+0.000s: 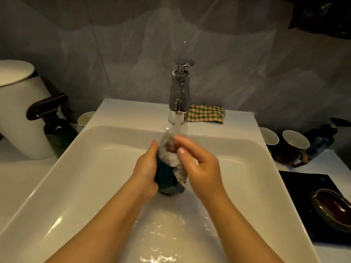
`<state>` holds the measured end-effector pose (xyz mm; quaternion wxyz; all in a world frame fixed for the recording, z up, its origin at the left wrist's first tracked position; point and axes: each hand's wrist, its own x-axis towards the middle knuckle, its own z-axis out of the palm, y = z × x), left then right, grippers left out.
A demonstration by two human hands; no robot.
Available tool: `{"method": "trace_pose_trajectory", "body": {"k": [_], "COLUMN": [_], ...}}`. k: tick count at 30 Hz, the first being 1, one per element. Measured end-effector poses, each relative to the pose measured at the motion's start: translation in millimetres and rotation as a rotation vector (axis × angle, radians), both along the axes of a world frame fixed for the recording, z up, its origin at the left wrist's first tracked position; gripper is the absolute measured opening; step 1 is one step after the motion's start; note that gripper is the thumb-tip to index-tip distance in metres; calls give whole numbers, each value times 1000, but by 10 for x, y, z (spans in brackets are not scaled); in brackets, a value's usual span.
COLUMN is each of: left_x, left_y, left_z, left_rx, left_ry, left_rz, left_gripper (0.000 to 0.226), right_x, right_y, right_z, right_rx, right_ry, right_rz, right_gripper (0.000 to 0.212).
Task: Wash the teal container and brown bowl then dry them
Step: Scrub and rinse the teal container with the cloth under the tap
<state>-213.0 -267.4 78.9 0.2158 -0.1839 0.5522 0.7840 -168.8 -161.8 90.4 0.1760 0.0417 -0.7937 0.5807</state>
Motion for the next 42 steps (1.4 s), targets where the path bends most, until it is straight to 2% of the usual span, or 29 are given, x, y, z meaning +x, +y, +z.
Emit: {"method": "trace_pose_trajectory", "body": {"k": [2,5,7,10,12,13,15,17,18,19,21,22,23,26,29,30,32,33,35,37,40,42], "left_x": [46,73,57,55,54,51,53,42,43,48,36,44,60,64,38,21,5,3,24,24,37,37], "left_y": [22,68,101,90,63,58,49,56,56,55,57,65,82,82,23,-2,-24,-18,1,16,42,51], "left_z": [34,55,48,83,97,94,80,70,70,69,63,64,72,49,73,81,77,68,69,50,67,76], "left_rx": [-84,-259,-298,-281,-288,-298,-328,-340,-336,-329,-296,-286,-291,-262,-120,-93,-73,-71,-86,-78,-61,-86], "left_ry": [71,151,167,111,121,142,181,208,210,206,186,187,203,213,163,109,37,33,30,55,94,125], "left_rz": [-20,-62,-66,-48,-45,-52,-46,-61,-83,-105,-127,-130,-136,-127,-82,-65,-54,-63,-93,-56,50,62], "left_gripper": [35,41,40,33,38,41,39,34,32,32,35,35,35,32,35,41,54,57,60,60,47,42], "right_x": [-67,-188,-127,4,-26,-66,-139,-160,-143,-130,-95,-91,-83,-5,40,27,-28,-56,-88,-95,-120,-135], "right_y": [-41,34,38,-67,-84,-66,-10,67,103,132,156,149,117,-37,-117,-135,-173,-197,-207,-172,-139,-105], "right_z": [-115,-103,-90,-37,-40,-39,-20,-33,-40,-48,-29,-22,12,78,56,38,-36,-77,-133,-150,-163,-185], "right_rx": [231,246,282,83,107,97,-21,-124,-103,-2,362,463,475,207,-58,-122,-79,-14,116,155,-119,-272], "right_ry": [31,-227,-225,-71,-27,-65,-263,-368,-361,-317,-97,28,77,-44,-101,-119,-86,-53,-24,-175,-536,-633], "right_rz": [-36,-222,-209,-32,-55,-95,-170,-202,-221,-259,-390,-435,-420,-29,148,140,52,-32,-263,-394,-228,-175], "right_gripper": [30,33,29,15,18,23,29,23,20,20,21,18,15,1,22,27,36,34,18,19,37,39]}}
